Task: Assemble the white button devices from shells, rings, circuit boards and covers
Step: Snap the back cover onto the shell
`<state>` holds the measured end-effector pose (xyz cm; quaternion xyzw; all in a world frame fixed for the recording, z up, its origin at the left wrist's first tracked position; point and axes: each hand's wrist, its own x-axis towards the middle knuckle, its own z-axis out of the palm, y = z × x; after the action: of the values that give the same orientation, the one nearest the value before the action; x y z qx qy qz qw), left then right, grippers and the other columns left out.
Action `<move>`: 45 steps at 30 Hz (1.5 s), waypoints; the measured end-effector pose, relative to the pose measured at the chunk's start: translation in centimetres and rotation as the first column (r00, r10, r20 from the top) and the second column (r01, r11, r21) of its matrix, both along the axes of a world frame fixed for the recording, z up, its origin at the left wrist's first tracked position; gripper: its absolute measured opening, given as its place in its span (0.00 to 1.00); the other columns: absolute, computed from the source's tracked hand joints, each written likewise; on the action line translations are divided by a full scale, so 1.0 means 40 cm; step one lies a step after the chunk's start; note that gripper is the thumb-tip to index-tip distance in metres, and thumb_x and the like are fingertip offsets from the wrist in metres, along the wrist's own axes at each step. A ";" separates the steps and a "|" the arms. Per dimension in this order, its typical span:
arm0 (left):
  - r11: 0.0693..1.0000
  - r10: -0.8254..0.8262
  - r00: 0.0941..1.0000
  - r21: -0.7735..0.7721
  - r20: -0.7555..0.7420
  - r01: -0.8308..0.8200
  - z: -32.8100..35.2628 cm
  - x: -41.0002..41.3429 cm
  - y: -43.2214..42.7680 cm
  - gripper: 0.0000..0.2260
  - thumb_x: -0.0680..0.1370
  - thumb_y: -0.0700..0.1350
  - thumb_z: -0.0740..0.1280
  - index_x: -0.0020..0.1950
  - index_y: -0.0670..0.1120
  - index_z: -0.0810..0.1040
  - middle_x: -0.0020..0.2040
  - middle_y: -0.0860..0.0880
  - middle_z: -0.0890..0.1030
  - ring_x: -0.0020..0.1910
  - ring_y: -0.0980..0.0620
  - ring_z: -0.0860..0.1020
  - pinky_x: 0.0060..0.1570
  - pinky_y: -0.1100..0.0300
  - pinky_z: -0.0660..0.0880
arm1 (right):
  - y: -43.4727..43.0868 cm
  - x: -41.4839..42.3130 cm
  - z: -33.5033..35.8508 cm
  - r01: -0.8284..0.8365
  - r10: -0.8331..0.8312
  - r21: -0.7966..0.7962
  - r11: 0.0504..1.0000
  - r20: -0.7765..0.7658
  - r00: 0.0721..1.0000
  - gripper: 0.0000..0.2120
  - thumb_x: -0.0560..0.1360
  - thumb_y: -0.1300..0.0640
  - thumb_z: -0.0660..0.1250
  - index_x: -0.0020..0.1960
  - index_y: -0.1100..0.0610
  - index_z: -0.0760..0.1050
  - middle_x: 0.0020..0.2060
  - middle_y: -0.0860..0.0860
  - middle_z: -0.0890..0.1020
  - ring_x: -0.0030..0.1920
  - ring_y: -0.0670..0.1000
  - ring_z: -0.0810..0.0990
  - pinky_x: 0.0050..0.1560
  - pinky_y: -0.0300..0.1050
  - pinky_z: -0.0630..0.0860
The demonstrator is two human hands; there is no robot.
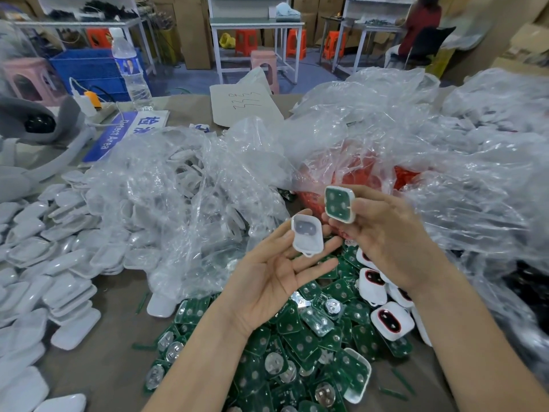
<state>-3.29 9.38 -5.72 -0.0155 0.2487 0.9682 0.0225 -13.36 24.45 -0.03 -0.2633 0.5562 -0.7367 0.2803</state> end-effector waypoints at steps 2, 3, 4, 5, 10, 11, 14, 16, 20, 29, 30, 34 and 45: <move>1.000 -0.016 1.000 -0.015 -0.013 0.015 0.001 0.001 -0.001 0.19 0.75 0.38 0.66 0.67 0.39 0.75 0.65 0.35 0.76 0.63 0.34 0.77 0.55 0.42 0.79 | -0.003 0.005 -0.006 -0.074 0.089 -0.102 0.992 0.148 0.985 0.12 0.67 0.54 0.74 0.48 0.58 0.85 0.49 0.57 0.84 0.48 0.50 0.83 0.48 0.37 0.79; 1.000 -0.022 1.000 -0.020 -0.016 0.022 0.001 0.001 0.000 0.20 0.76 0.38 0.66 0.68 0.40 0.74 0.66 0.35 0.76 0.63 0.34 0.77 0.55 0.43 0.79 | -0.003 0.007 -0.008 -0.090 0.119 -0.148 0.985 0.203 0.972 0.15 0.65 0.53 0.76 0.48 0.59 0.85 0.49 0.59 0.84 0.48 0.50 0.83 0.47 0.37 0.79; 0.999 -0.025 1.000 -0.023 -0.013 0.024 0.001 0.001 -0.001 0.20 0.76 0.39 0.66 0.68 0.40 0.73 0.66 0.35 0.76 0.63 0.34 0.77 0.55 0.43 0.79 | -0.003 0.007 -0.011 -0.087 0.133 -0.187 0.979 0.253 0.958 0.17 0.63 0.53 0.78 0.48 0.60 0.84 0.49 0.60 0.84 0.47 0.51 0.83 0.46 0.37 0.79; 1.000 -0.023 1.000 -0.022 -0.007 0.023 0.001 0.000 0.000 0.21 0.75 0.39 0.67 0.69 0.40 0.73 0.66 0.35 0.76 0.63 0.34 0.77 0.55 0.43 0.79 | -0.004 0.006 -0.013 -0.072 0.136 -0.217 0.974 0.297 0.945 0.18 0.62 0.53 0.79 0.49 0.62 0.84 0.50 0.62 0.83 0.47 0.52 0.83 0.46 0.37 0.79; 0.999 -0.018 1.000 -0.035 -0.002 0.018 0.001 -0.002 -0.001 0.21 0.74 0.38 0.68 0.67 0.42 0.76 0.65 0.37 0.77 0.63 0.34 0.77 0.56 0.44 0.79 | -0.005 0.000 -0.026 -0.032 0.107 -0.248 0.968 0.296 0.949 0.23 0.58 0.51 0.81 0.48 0.62 0.84 0.49 0.62 0.83 0.47 0.53 0.83 0.46 0.38 0.80; 0.999 -0.019 1.000 -0.034 0.002 0.019 0.002 -0.002 -0.001 0.21 0.74 0.38 0.68 0.67 0.43 0.76 0.65 0.36 0.77 0.62 0.34 0.77 0.56 0.44 0.79 | -0.003 0.001 -0.027 -0.033 0.092 -0.233 0.972 0.247 0.965 0.21 0.60 0.51 0.80 0.48 0.61 0.84 0.49 0.61 0.84 0.48 0.52 0.83 0.48 0.39 0.79; 1.000 -0.017 1.000 -0.010 0.019 0.018 0.006 0.000 0.002 0.22 0.74 0.36 0.67 0.68 0.41 0.75 0.63 0.35 0.78 0.60 0.34 0.79 0.55 0.47 0.80 | -0.002 0.009 -0.031 0.069 -0.066 0.016 0.997 -0.157 0.985 0.13 0.68 0.57 0.74 0.52 0.53 0.83 0.50 0.52 0.85 0.52 0.51 0.83 0.52 0.39 0.78; 1.000 0.001 1.000 -0.008 0.023 0.000 0.009 0.002 0.005 0.18 0.75 0.35 0.66 0.65 0.39 0.77 0.61 0.34 0.79 0.57 0.38 0.81 0.52 0.50 0.81 | -0.010 0.020 -0.044 0.254 -0.050 0.230 0.940 -0.641 0.766 0.17 0.69 0.60 0.74 0.57 0.52 0.80 0.52 0.46 0.83 0.52 0.45 0.81 0.53 0.36 0.77; 0.997 0.071 0.995 -0.040 0.070 -0.068 0.008 0.003 0.007 0.14 0.77 0.36 0.62 0.61 0.38 0.79 0.57 0.36 0.82 0.52 0.41 0.83 0.46 0.55 0.82 | -0.025 0.030 -0.069 0.375 0.055 0.288 0.881 -0.851 0.523 0.23 0.67 0.59 0.77 0.61 0.56 0.78 0.56 0.48 0.79 0.54 0.45 0.77 0.57 0.33 0.72; 0.997 0.076 0.983 -0.045 0.168 -0.070 0.006 -0.002 0.013 0.15 0.80 0.40 0.61 0.64 0.36 0.76 0.58 0.33 0.80 0.56 0.35 0.81 0.48 0.52 0.82 | -0.029 0.035 -0.076 0.484 -0.057 0.023 0.875 -0.987 0.148 0.23 0.68 0.54 0.73 0.61 0.60 0.78 0.53 0.49 0.81 0.53 0.52 0.77 0.55 0.49 0.77; 0.996 0.083 0.979 -0.059 0.188 -0.073 0.005 -0.005 0.009 0.16 0.79 0.42 0.62 0.64 0.36 0.75 0.59 0.32 0.80 0.57 0.35 0.80 0.49 0.51 0.82 | -0.031 0.034 -0.076 0.475 -0.083 0.024 0.880 -0.976 0.202 0.23 0.69 0.54 0.73 0.62 0.57 0.77 0.54 0.45 0.80 0.54 0.50 0.77 0.55 0.46 0.77; 0.993 0.090 0.969 -0.096 0.229 -0.070 0.004 -0.010 0.009 0.14 0.79 0.43 0.63 0.61 0.36 0.76 0.54 0.34 0.82 0.49 0.39 0.84 0.43 0.54 0.83 | -0.030 0.039 -0.060 0.367 -0.343 -0.041 0.929 -0.459 0.819 0.18 0.71 0.55 0.71 0.60 0.46 0.78 0.48 0.42 0.84 0.51 0.45 0.82 0.54 0.38 0.77; 0.633 0.332 0.938 -0.712 -0.104 -0.303 0.016 0.010 0.022 0.16 0.82 0.35 0.59 0.47 0.53 0.82 0.42 0.43 0.78 0.26 0.56 0.69 0.22 0.66 0.62 | -0.038 0.033 -0.051 0.169 -0.047 -0.306 0.937 0.369 0.928 0.13 0.73 0.52 0.65 0.51 0.58 0.84 0.48 0.60 0.84 0.49 0.54 0.84 0.49 0.44 0.80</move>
<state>-2.90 10.28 -5.08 -0.0843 0.5998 0.7812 -0.1511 -12.02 22.93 -2.08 -0.1373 0.3778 -0.8697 0.2863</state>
